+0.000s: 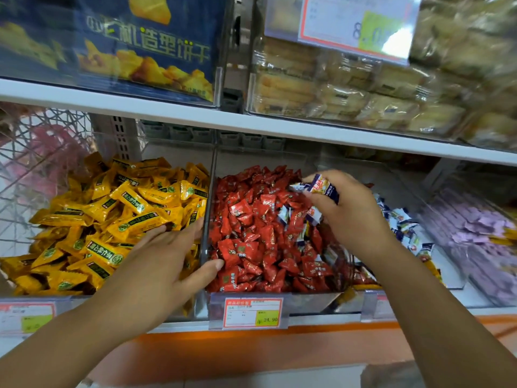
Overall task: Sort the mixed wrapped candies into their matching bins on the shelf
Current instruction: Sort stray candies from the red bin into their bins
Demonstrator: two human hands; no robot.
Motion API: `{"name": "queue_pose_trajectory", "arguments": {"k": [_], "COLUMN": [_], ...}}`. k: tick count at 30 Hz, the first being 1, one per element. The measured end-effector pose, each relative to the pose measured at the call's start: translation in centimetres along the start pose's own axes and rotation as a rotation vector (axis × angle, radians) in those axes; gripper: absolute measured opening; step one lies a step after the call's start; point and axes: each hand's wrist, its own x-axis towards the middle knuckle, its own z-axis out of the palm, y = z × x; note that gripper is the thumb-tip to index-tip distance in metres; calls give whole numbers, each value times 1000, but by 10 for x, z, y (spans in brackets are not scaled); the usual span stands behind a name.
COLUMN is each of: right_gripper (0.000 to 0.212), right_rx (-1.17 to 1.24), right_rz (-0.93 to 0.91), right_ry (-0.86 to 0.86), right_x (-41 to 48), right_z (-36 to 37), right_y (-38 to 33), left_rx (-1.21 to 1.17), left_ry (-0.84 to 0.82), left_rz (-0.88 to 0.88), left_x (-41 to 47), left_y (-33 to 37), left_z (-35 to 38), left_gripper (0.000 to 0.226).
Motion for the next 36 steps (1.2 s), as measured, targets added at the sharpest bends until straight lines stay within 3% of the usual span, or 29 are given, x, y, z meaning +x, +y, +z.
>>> {"name": "queue_pose_trajectory", "arguments": {"k": [6, 10, 12, 14, 17, 20, 25, 27, 30, 36], "right_gripper": [10, 51, 50, 37, 31, 44, 61, 60, 55, 44], "right_rx": [-139, -316, -320, -285, -273, -417, -448, -420, -296, 4], "right_rz": [235, 440, 384, 187, -12, 36, 173, 173, 133, -108], "right_ry": [139, 25, 119, 204, -6, -280, -493, -486, -405, -428], "right_x": [0, -6, -7, -10, -20, -19, -7, -4, -1, -9], "right_z": [-17, -15, -15, -12, 10, 42, 74, 81, 79, 75], "right_y": [46, 63, 51, 27, -9, -10, -10, -11, -9, -38], "left_rx": [16, 10, 23, 10, -7, -12, 3, 9, 22, 68], "left_ry": [-17, -27, -39, -43, -36, -19, -10, -5, 11, 27], "left_rz": [-43, -41, -46, -54, -61, -51, -30, -33, -23, 17], "left_x": [1, 2, 1, 1, -1, -1, -2, -2, -1, 0], "left_y": [5, 4, 5, 6, 7, 8, 12, 12, 11, 11], "left_z": [-1, 0, -1, -2, -2, -3, -6, -5, -5, -6], "left_gripper": [126, 120, 118, 119, 127, 128, 115, 122, 115, 108]}}
